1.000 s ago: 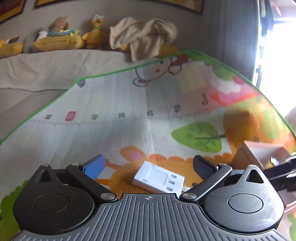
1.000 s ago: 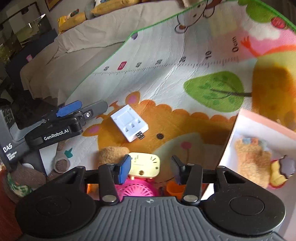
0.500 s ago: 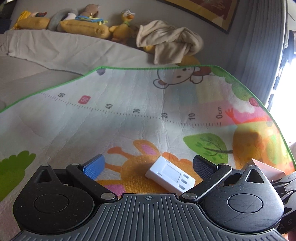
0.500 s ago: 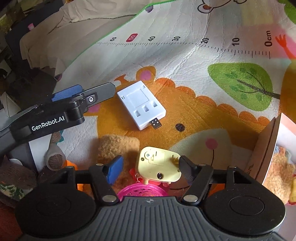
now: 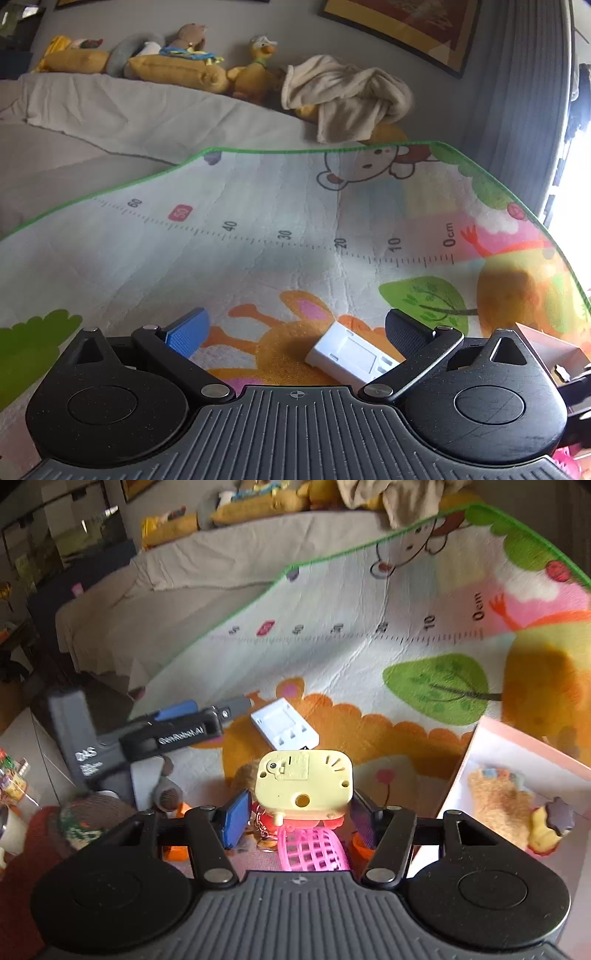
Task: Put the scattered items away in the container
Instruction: 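Align the left tool fingers around the white plastic device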
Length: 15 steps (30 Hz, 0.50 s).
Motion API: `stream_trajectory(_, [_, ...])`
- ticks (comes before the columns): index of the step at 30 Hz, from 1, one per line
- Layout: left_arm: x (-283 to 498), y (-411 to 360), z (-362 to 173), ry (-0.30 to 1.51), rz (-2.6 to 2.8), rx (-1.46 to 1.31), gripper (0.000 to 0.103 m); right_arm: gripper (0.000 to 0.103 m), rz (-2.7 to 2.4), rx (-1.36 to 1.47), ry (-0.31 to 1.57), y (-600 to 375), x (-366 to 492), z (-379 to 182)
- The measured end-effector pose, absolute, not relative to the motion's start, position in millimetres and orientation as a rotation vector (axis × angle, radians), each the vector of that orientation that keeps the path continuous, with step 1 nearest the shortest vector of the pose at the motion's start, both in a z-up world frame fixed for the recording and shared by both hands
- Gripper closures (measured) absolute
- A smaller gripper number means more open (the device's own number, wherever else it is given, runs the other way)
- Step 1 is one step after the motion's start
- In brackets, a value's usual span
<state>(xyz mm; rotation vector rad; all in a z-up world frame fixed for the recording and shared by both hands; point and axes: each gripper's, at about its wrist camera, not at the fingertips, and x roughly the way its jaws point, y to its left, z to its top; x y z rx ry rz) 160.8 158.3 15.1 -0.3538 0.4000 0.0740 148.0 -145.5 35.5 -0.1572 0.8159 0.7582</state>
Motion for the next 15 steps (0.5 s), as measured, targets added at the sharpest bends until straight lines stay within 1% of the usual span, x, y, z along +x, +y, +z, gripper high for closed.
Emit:
stream_trajectory(3, [162,151,15,0.405,0.048,-0.312,0.000,0.044,0.714,-0.111,0.745,-193,116,53])
stream_trajectory(6, [163,134,16,0.405,0.037,-0.216,0.000,0.044,0.678,-0.121,0.702,-233,80,51])
stream_trajectory(10, [171,109,18,0.450,-0.018,-0.064,0.000,0.044,0.569,-0.182,0.711,-272,37,17])
stream_trajectory(15, [192,88,16,0.577,-0.169,0.034,0.000,0.044,0.477,-0.237,0.716,-299,-6,-30])
